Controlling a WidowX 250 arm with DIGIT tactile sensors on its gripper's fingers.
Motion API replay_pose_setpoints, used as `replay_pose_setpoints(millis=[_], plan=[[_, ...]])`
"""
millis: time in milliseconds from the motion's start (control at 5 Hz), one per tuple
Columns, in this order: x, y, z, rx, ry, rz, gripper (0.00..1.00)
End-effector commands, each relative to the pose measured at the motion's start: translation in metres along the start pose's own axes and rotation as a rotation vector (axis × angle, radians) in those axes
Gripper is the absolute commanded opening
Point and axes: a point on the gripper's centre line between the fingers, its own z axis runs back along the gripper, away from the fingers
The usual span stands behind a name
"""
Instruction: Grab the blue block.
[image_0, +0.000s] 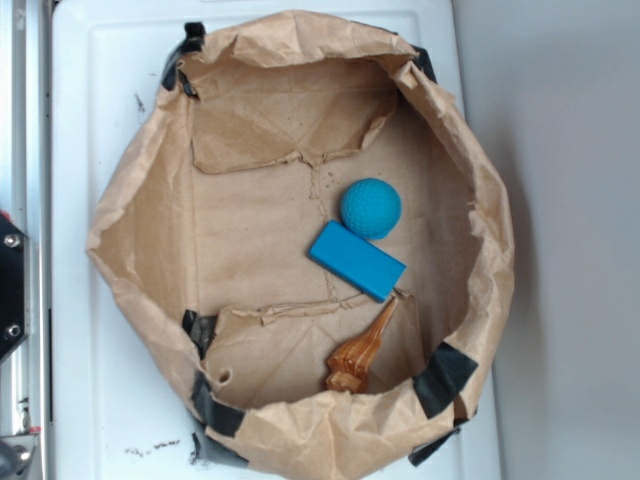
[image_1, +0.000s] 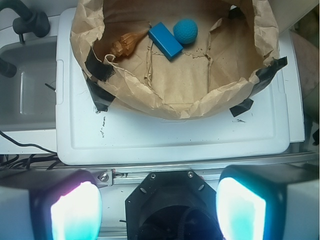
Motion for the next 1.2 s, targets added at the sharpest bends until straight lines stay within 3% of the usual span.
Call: replay_pose_setpoints(millis=[0,200,400,1000], plan=[[0.0,0.0,0.0,0.0,0.0,0.0,1.0],[0.049,0.004,-0.013,-0.003,-0.059,-0.036,1.0],[0.099,0.02,-0.028,0.008,-0.08,-0.02,1.0],[0.099,0.02,-0.028,0.008,-0.08,-0.02,1.0]])
